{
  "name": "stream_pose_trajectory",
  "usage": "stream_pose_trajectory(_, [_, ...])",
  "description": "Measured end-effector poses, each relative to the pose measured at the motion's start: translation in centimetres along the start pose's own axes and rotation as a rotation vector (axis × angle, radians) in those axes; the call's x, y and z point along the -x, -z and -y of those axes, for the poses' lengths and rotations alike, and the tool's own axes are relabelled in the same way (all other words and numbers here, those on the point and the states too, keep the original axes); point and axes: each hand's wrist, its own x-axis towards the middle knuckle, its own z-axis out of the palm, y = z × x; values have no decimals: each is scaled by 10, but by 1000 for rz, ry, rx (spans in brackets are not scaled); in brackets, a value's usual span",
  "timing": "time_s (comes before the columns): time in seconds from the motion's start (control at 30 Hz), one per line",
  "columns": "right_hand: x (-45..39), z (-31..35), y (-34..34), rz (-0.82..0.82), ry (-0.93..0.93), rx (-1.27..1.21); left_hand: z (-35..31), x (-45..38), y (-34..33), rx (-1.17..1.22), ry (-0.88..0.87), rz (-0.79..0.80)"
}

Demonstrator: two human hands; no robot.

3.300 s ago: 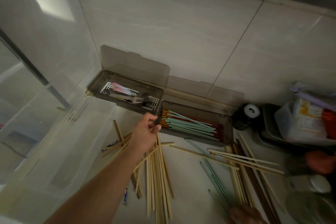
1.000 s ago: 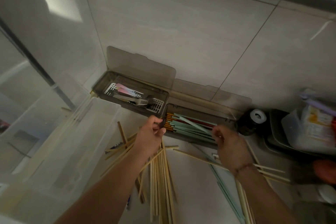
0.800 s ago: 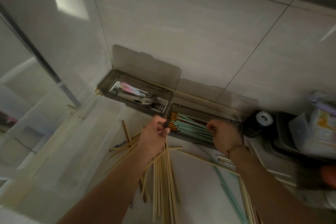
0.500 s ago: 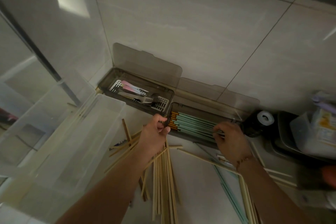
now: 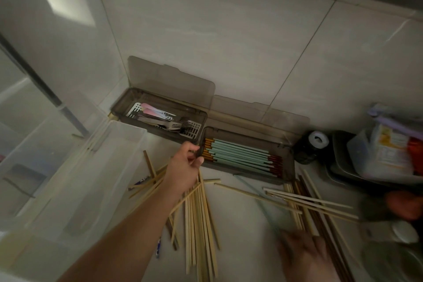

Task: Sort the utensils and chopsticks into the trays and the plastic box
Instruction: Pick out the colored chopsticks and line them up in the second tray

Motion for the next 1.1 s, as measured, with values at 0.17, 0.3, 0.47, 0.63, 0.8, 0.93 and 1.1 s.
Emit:
stream_pose_trajectory(0.17, [6,22,0,106,-110,-60,-2,2,0,-22,-10,-4])
stream_pose_trajectory(0.3, [3,29,-1,57,-49,-104,-2,2,0,-21,-23,-3])
stream_pose_trajectory(0.47, [-11,36,12,-128,155,-166,-2,1,1,-2,-11,12])
stream_pose_trajectory(0.63, [-71,30,34,-135,200,-374,-1,0,1,7,2,18])
stream_pose_trajectory(0.8, [-147,42,36,-66,209,-400,-1,1,2,20,10,11])
stream_pose_trajectory(0.93, [-191,56,22,103,229,-299,-1,-1,2,7,8,24])
stream_pose_trajectory(1.1, [-207,70,12,232,259,-165,1,-1,3,3,14,32])
